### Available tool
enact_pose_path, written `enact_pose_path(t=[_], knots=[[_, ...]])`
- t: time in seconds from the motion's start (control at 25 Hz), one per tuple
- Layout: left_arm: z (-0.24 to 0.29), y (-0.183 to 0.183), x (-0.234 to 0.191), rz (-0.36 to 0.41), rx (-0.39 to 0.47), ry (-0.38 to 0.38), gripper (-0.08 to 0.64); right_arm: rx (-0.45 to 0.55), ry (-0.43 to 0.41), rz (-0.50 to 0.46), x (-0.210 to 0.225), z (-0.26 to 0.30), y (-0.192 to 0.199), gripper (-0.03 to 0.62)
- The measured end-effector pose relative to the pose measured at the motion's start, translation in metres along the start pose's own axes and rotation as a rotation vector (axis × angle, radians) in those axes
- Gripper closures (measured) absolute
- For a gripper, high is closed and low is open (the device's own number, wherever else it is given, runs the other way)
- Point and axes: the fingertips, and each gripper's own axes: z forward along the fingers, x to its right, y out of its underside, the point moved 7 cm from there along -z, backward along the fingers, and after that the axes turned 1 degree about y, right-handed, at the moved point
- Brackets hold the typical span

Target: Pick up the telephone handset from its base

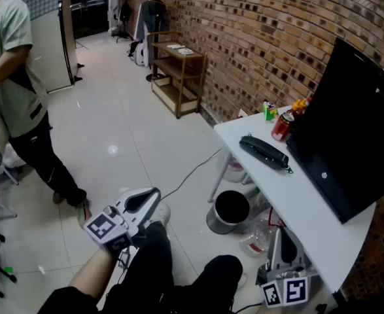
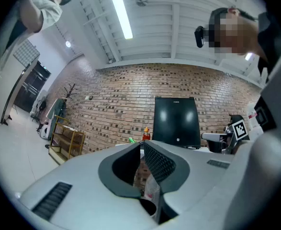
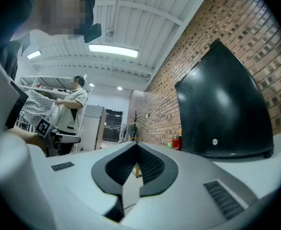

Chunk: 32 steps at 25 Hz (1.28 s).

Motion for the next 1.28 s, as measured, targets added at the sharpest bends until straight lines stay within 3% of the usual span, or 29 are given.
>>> enact_pose_path(t=[0.36,0.68,0.84,0.96,1.12,1.28], knots=[[0.087,0.001,-0.042,0.011,0.016,0.054,0.531,0.035,-0.014,-0.027,0.042,0.064,-0.021,0.583],[0.167,-0.001,-0.05,0.018,-0.02,0.182,0.531,-0.006,0.04,-0.038,0.08,0.085,-0.016,0.583],[0.211,-0.007,-0.033,0.019,-0.041,0.303,0.531,-0.045,0.057,-0.044,0.095,0.093,-0.013,0.583],[0.238,-0.02,-0.012,-0.011,-0.068,0.427,0.531,-0.059,0.057,-0.067,0.102,0.098,-0.019,0.583],[0.27,-0.026,0.001,0.005,-0.137,0.606,0.531,-0.072,0.072,-0.101,0.109,0.101,-0.023,0.583],[0.308,-0.038,0.004,0.096,-0.16,0.714,0.531,-0.064,0.102,-0.092,0.116,0.101,-0.021,0.583]])
